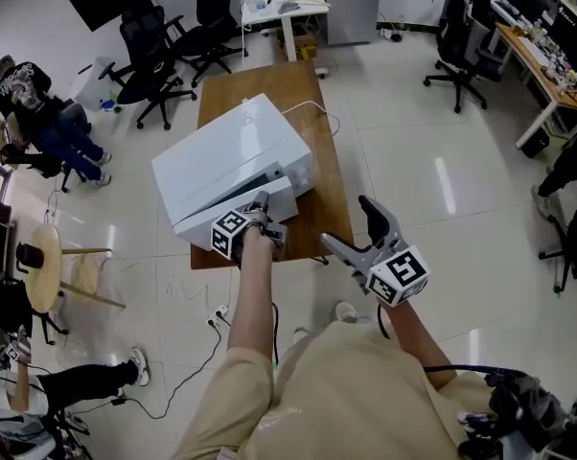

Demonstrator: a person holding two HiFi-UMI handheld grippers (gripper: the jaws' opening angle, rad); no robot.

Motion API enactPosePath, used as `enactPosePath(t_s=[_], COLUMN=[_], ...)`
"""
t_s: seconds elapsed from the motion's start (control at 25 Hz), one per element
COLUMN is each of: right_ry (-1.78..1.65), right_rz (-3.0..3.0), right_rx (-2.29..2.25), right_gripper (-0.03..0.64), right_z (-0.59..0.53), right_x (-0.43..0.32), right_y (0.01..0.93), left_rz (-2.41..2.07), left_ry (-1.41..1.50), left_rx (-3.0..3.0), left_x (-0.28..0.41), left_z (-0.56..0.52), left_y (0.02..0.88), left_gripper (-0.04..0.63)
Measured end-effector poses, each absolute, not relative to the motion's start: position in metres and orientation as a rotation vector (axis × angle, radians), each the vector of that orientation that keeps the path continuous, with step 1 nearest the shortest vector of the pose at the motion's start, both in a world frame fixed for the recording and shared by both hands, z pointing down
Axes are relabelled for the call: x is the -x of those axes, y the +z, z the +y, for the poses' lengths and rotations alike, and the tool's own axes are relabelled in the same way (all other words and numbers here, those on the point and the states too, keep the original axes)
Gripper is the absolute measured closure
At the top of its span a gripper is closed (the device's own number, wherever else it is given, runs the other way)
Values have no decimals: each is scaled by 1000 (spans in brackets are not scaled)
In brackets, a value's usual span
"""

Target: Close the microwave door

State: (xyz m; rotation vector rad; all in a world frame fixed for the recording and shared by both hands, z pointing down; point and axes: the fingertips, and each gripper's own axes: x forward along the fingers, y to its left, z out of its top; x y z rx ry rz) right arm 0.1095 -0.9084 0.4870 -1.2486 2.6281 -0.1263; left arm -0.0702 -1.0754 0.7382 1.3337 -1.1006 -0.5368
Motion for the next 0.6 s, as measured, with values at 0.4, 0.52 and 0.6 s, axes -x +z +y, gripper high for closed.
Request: enactPosePath(t_s=[0.4,0.52,0.6], right_ry=[-136,-135,-134], right_rz=[2623,2625,2622], right_rx=[1278,1273,1277], right_gripper=[172,173,172], right_z=[-920,-923,-926], right_x=[-106,-108,-111], right_y=[486,486,489], left_rz=[-1097,-1077,-1055], left_ry=[-561,-555,-554], left_rx=[-1309,-1283,-1281], left_x=[82,82,80], left_z=[-1103,-1105,-1108], left_y=[735,737,739], left_gripper=[411,411,411])
